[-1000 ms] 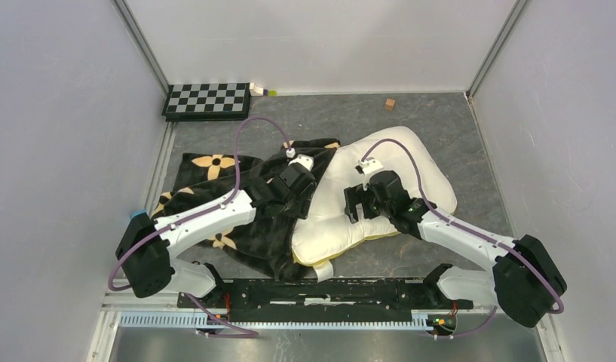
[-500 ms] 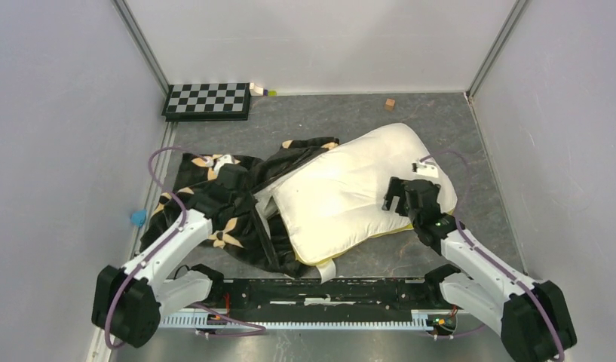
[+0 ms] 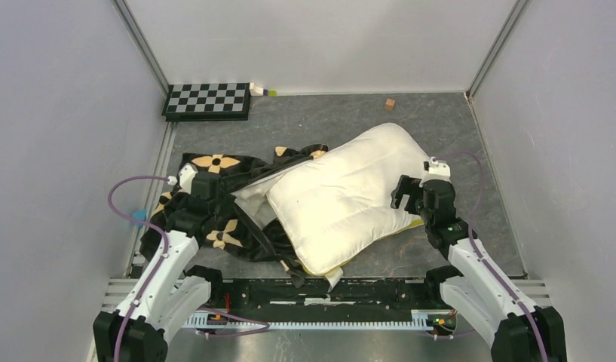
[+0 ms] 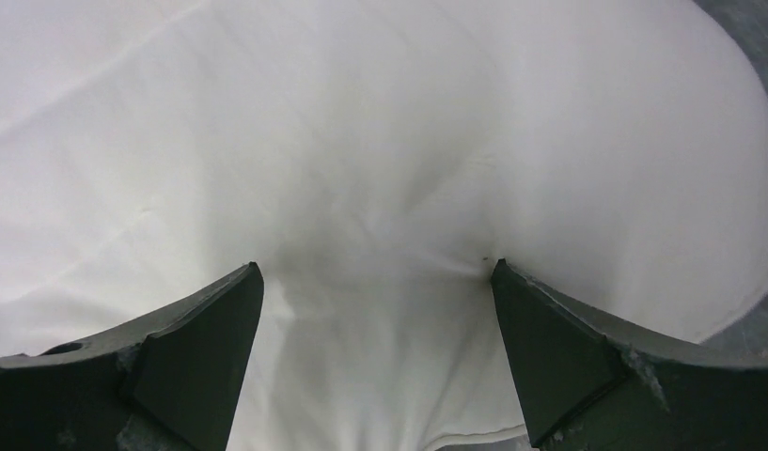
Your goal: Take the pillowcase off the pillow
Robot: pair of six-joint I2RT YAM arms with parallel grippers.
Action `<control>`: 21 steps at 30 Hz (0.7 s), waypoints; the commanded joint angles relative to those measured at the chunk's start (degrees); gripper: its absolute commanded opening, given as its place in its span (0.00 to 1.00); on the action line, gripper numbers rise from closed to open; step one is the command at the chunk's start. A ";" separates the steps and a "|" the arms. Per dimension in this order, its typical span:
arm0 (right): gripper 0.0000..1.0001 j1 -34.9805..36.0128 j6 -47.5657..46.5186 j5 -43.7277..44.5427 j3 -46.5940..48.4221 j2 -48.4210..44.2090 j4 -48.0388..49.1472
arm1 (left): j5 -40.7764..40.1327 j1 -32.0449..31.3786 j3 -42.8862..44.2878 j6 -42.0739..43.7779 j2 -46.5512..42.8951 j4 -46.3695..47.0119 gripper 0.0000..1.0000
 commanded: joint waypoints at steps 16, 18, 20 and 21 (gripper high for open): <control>0.98 45.58 -14.25 5.52 29.84 24.56 -5.97 | 14.51 0.74 -3.77 6.84 -0.64 14.53 0.03; 0.98 48.09 -14.31 6.32 32.75 29.65 -6.71 | 14.72 0.74 -3.85 6.80 -0.43 14.79 0.02; 0.98 50.61 -14.39 7.23 35.31 33.56 -7.22 | 15.17 0.70 -4.06 6.80 0.09 15.42 0.02; 0.98 51.85 -14.34 7.69 36.62 35.14 -7.50 | 15.36 0.70 -4.20 6.72 0.48 15.79 0.02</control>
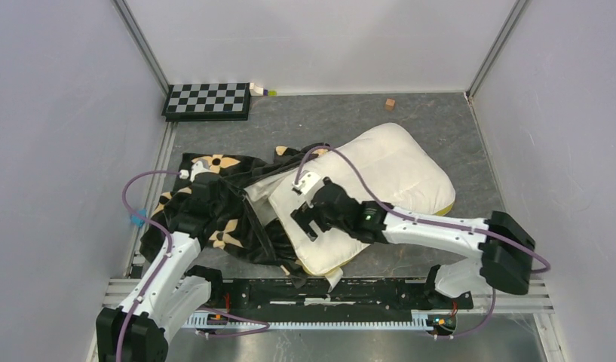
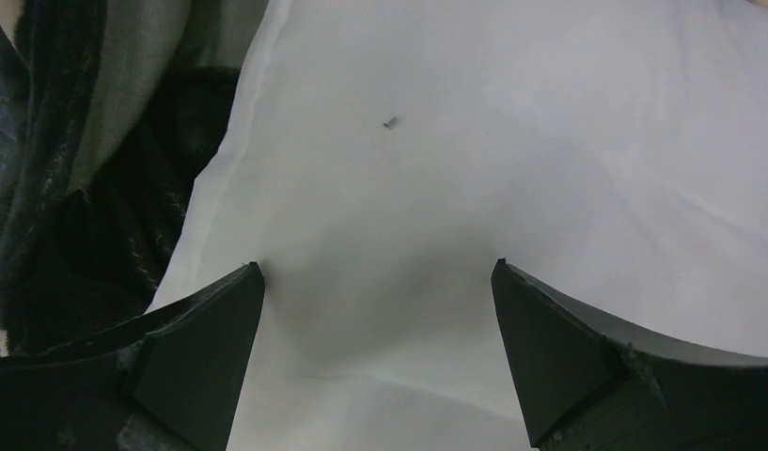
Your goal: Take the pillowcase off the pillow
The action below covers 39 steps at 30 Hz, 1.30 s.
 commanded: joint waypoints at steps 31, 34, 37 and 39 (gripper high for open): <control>0.98 -19.70 4.54 27.09 -16.52 -11.43 0.51 | -4.95 0.41 -1.82 -2.58 9.35 2.82 0.02; 0.98 -25.07 3.88 21.91 -18.45 -14.73 1.88 | -6.09 0.41 -1.73 -2.65 8.05 1.64 0.02; 0.98 -27.09 3.34 19.55 -17.59 -14.78 0.70 | -6.09 0.36 -0.79 -2.61 6.76 0.18 0.02; 0.98 -27.11 2.79 17.92 -17.68 -15.98 1.48 | -5.44 0.41 0.23 -2.15 5.55 -0.54 0.02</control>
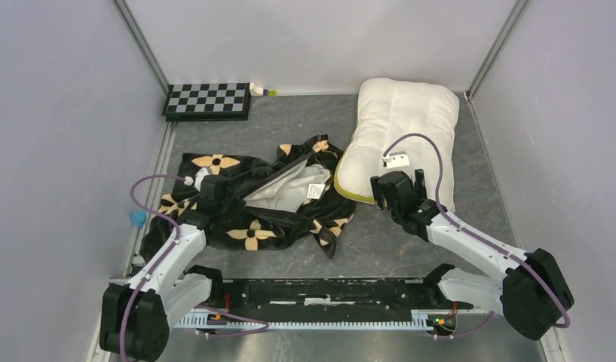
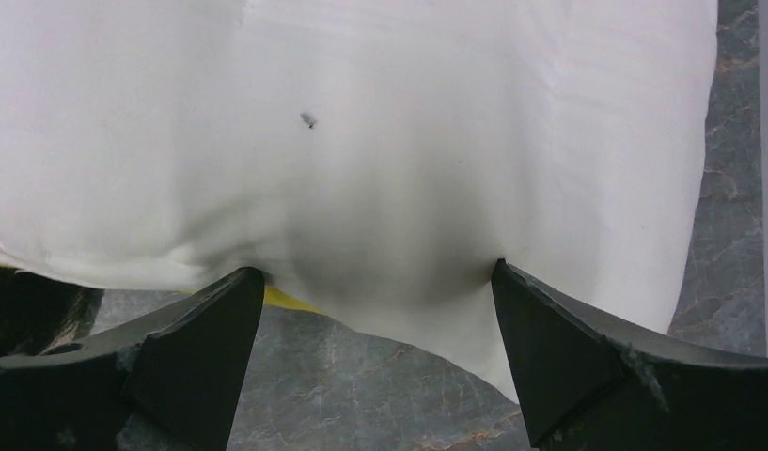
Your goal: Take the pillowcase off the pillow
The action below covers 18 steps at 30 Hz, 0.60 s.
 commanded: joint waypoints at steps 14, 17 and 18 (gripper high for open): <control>0.98 -0.35 -4.29 -12.53 -0.34 -10.28 6.52 | -1.73 0.43 38.59 11.10 2.87 -17.28 0.03; 0.98 -0.36 -4.38 -12.38 -0.65 -11.24 6.86 | -0.63 1.36 52.67 13.58 9.55 -21.49 0.03; 0.98 -0.35 -4.40 -11.99 -0.39 -11.22 6.48 | -0.37 2.37 59.88 14.70 12.36 -23.64 0.03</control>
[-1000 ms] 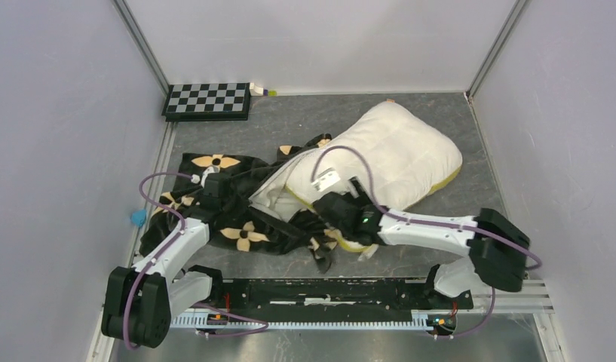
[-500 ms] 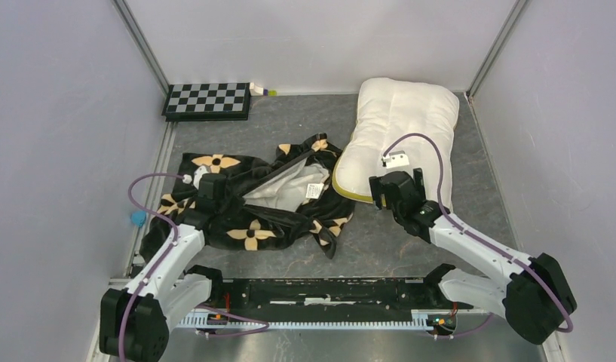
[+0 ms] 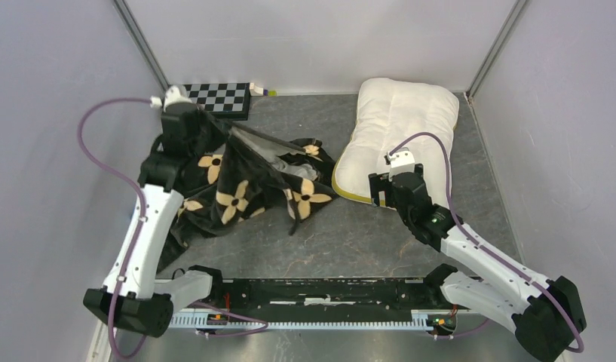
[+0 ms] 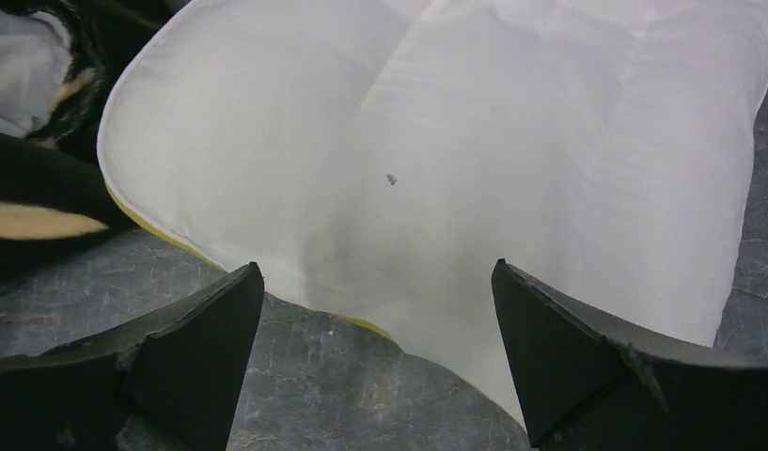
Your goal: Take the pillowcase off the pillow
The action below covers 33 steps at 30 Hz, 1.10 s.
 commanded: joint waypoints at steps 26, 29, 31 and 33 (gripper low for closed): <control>0.98 -0.11 -1.35 -2.11 0.42 -5.06 5.83 | 12.27 4.83 30.30 0.76 26.55 -0.96 1.00; 0.98 -0.12 -4.53 -1.51 -0.40 -5.77 10.24 | 8.88 4.46 12.13 1.95 15.97 7.06 1.00; 0.98 -0.11 -5.29 0.89 -2.35 -6.93 14.81 | 6.55 2.97 1.30 2.23 9.60 12.97 1.00; 0.98 -0.11 -5.68 3.40 -4.77 -8.34 19.63 | 4.55 0.92 -7.92 3.46 4.38 18.16 1.00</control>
